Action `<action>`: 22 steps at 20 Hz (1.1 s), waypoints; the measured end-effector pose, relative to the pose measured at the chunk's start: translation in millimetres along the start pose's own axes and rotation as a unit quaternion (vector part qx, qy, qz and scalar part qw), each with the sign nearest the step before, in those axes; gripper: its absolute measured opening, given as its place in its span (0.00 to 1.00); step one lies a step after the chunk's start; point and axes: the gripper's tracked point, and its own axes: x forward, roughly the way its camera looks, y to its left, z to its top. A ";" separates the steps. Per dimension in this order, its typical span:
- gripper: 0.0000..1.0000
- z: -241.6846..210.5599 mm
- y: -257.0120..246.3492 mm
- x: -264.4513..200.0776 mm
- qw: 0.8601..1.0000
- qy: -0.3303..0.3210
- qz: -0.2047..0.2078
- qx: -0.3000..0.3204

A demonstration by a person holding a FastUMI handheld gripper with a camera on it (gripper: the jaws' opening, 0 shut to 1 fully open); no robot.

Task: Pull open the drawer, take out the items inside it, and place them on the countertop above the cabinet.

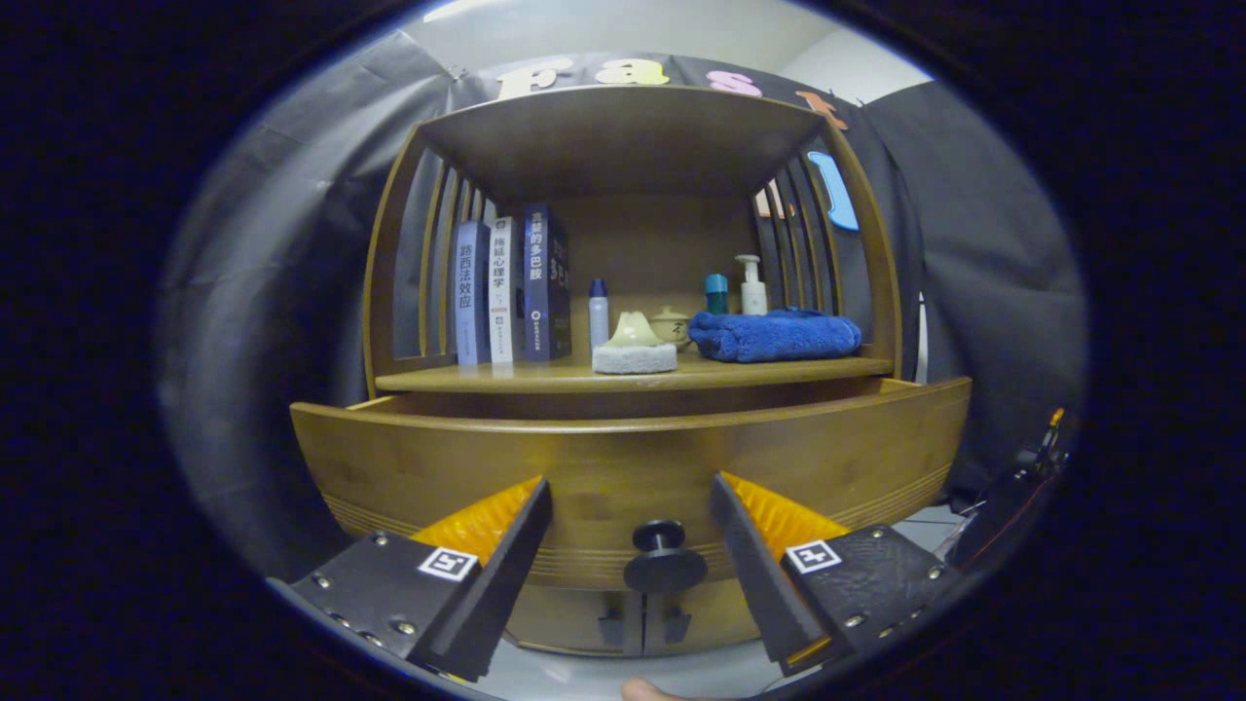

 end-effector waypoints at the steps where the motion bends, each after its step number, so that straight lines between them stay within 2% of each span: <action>1: 0.99 0.0 0.0 3.9 1.000 -0.002 -0.001 -0.002; 13: 0.99 0.4 3.8 55.7 1.000 0.018 -0.004 -0.002; 22: 0.99 0.9 8.1 88.0 1.000 -0.004 -0.007 -0.010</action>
